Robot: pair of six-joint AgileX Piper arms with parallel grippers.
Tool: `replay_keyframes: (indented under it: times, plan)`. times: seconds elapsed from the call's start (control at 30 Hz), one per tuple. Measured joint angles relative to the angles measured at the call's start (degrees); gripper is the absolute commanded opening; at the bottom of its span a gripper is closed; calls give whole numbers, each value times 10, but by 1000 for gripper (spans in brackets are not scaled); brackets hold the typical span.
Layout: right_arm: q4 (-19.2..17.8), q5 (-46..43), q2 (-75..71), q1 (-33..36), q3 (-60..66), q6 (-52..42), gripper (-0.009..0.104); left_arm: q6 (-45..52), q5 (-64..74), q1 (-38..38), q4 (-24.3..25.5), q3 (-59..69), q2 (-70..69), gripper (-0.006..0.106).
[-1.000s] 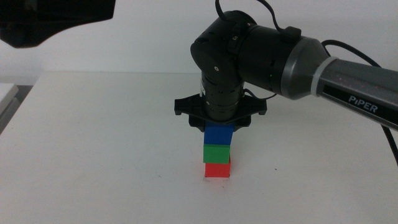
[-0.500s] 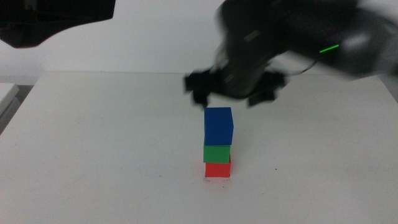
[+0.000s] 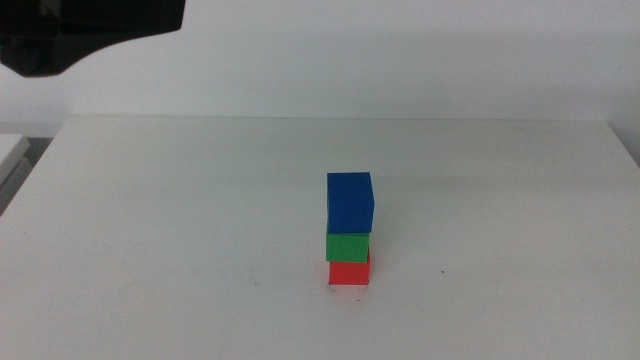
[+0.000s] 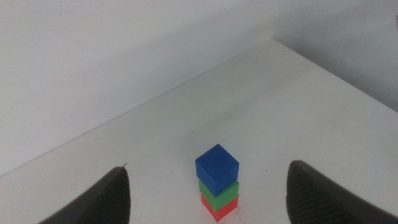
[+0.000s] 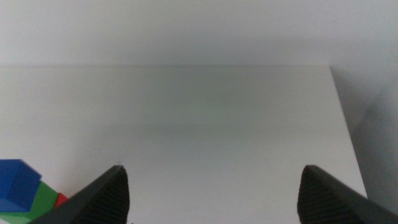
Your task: Stack red cubes first, then green, then blue cubes in a specific spot.
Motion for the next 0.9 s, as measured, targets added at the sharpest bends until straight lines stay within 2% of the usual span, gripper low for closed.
replay_keyframes:
  times: [0.07, 0.17, 0.47, 0.6, 0.7, 0.9]
  plan:
    - [53, -8, -20, -35, 20, -52, 93, 0, 0, 0, 0, 0, 0, 82]
    - [84, -10, -24, -52, 27, -79, 93, 0, 0, 0, 0, 0, 0, 82]
    - [94, -14, -24, -53, 27, -90, 93, 0, -2, 0, -3, 2, 0, 82]
    - [94, -15, -24, -53, 27, -90, 93, 0, -44, 16, -7, 37, -12, 82]
    - [95, -15, -24, -53, 27, -90, 93, 0, -104, 60, -8, 94, -41, 82]
    - [98, -16, -24, -53, 27, -90, 93, 0, -181, 203, -14, 228, -123, 82]
